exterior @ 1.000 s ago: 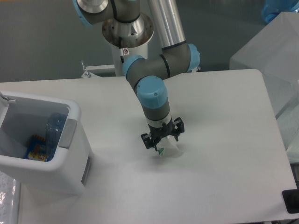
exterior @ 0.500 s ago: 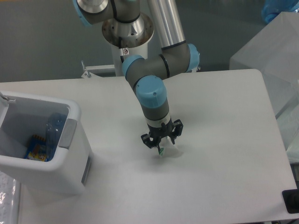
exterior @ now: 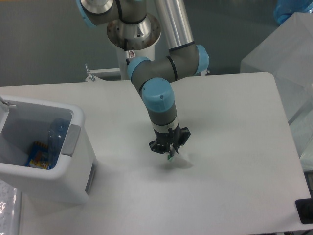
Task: Place the trash in the trash can
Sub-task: 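Lower the gripper and close it on the crumpled paper, then lift the paper and carry it over the white bin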
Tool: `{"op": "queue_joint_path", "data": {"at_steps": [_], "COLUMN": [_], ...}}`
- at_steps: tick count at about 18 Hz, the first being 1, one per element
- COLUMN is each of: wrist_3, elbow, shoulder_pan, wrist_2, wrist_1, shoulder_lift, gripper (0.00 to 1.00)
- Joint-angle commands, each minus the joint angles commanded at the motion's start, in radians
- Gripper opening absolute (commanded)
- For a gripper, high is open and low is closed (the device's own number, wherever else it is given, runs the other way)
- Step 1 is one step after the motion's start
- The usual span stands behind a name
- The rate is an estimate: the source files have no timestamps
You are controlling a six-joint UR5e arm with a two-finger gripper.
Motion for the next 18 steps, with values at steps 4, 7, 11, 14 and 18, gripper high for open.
{"op": "queue_joint_path", "data": {"at_steps": [4,7,11,14,18], "wrist_3": [0.0,0.0,-0.014,-0.066,-0.216], "elbow": [0.003,0.011,0.099,0.182,0.333], "shoulder_pan": [0.0,0.005,0.012,0.018,0.018], "wrist_2": [-0.02,-0.032,-0.168,-0.267,-0.386], "wrist_1": [0.0,0.0,0.006,0.006,0.005], "shoulder_lift": [0.015,0.021,0.067,0.083,0.107], "gripper": [0.16,0.14,0.14,0.14,0.15]}}
